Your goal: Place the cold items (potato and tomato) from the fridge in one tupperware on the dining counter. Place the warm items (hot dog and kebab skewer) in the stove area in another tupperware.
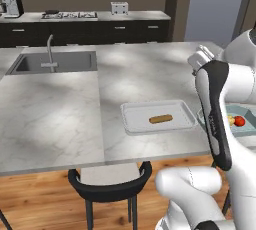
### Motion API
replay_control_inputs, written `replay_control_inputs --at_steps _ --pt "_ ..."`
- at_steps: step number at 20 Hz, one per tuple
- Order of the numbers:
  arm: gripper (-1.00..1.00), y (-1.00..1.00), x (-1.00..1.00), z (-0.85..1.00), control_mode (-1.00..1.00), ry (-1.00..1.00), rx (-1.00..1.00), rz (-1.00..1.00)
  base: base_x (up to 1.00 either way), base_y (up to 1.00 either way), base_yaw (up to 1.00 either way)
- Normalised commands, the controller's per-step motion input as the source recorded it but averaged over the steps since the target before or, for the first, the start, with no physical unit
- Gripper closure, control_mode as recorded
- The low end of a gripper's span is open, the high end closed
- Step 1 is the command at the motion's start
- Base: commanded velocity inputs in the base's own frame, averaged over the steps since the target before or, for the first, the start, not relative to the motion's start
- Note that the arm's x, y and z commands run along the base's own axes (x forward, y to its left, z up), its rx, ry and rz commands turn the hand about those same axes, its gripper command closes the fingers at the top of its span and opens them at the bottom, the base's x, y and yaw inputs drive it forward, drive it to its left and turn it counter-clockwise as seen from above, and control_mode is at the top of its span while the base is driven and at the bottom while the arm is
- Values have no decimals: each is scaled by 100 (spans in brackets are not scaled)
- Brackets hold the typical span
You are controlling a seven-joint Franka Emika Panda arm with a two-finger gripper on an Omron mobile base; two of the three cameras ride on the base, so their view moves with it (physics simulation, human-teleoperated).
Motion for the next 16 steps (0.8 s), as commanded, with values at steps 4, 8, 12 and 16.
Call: replay_control_inputs --at_steps 4,8,12,16 --pt "-100 19 -88 9 -100 0 -41 47 0 0 0" --pt "-100 25 -86 0 -100 0 -55 42 0 0 0" --pt "-100 23 -59 -1 -100 -1 -33 21 0 0 0" --pt "-100 10 -28 -7 -100 0 0 0 0 0 0"
